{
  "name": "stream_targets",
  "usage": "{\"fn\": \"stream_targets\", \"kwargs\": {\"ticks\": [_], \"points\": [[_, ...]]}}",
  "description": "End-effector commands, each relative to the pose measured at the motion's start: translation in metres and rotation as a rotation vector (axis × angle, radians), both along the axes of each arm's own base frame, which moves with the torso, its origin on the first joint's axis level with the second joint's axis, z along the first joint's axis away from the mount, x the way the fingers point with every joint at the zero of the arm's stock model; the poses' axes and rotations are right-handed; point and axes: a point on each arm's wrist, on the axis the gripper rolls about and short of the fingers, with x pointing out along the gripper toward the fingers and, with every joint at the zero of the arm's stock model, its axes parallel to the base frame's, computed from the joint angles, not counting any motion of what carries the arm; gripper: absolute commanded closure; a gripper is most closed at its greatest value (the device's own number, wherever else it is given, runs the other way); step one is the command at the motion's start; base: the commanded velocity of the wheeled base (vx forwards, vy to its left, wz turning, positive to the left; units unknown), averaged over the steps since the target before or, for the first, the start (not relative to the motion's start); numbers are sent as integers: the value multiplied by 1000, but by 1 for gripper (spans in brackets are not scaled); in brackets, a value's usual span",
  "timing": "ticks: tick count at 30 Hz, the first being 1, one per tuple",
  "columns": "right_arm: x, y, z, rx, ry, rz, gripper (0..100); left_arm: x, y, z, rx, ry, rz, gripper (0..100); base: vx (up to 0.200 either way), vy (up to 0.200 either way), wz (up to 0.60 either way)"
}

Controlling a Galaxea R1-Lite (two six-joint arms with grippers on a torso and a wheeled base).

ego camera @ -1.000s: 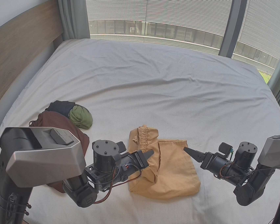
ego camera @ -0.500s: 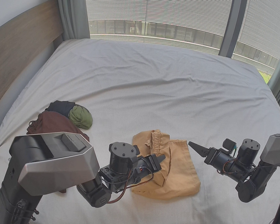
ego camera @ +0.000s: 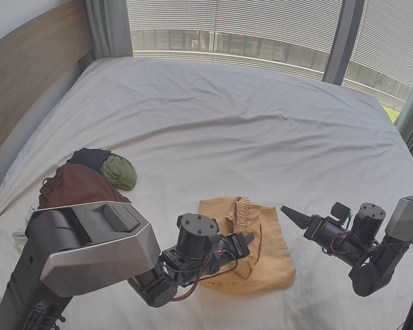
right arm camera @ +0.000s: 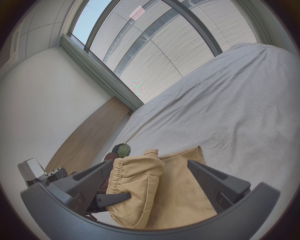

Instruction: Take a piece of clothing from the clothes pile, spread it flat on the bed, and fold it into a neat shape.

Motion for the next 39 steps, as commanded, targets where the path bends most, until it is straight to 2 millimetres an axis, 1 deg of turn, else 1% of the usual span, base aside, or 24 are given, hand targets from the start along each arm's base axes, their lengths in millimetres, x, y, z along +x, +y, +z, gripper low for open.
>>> {"fn": "stream_targets", "kwargs": {"ticks": [1, 6, 7, 10, 15, 20, 23, 26, 28, 30, 31, 33, 34, 37, 39], "points": [[0, 1, 0, 1, -2, 2, 0, 0, -2, -5, 5, 6, -1, 100, 0, 0, 0], [-1, 1, 3, 4, -10, 4, 0, 1, -3, -6, 5, 6, -3, 100, 0, 0, 0], [0, 0, 3, 4, -10, 2, 0, 1, -3, -6, 4, 5, -1, 0, 0, 0, 0], [-1, 1, 4, 3, -12, 4, 0, 4, -6, -7, -2, -7, -1, 0, 0, 0, 0], [-1, 1, 3, 2, -9, 4, 0, 7, -10, -3, -14, -27, 5, 0, 0, 0, 0], [-1, 0, 3, 2, -8, 4, 0, 5, -6, -5, 0, -11, 6, 0, 0, 0, 0], [-1, 1, 1, -1, -1, 5, 0, 3, 2, -10, 18, 6, 17, 0, 0, 0, 0], [-2, 2, 0, -2, 3, 8, 0, 3, 6, -10, 23, 11, 24, 0, 0, 0, 0], [-2, 3, -1, -2, 5, 12, 0, 6, 19, 6, 4, 8, 45, 0, 0, 0, 0], [-3, 3, -1, -3, 8, 12, 0, 6, 23, 14, -13, 10, 53, 0, 0, 0, 0], [-3, 3, -2, -3, 11, 13, 0, 5, 28, 26, -58, 32, 70, 0, 0, 0, 0], [-3, 4, -2, -3, 9, 15, 0, 0, 33, 41, -105, 59, 87, 0, 0, 0, 0], [-3, 4, -2, -4, 12, 15, 0, -1, 33, 42, -109, 58, 87, 0, 0, 0, 0], [-3, 4, -4, -5, 17, 15, 0, -8, 46, 53, -118, 67, 99, 0, 0, 0, 0], [-3, 4, -6, -7, 22, 16, 0, -14, 54, 55, -113, 92, 104, 0, 0, 0, 0]]}}
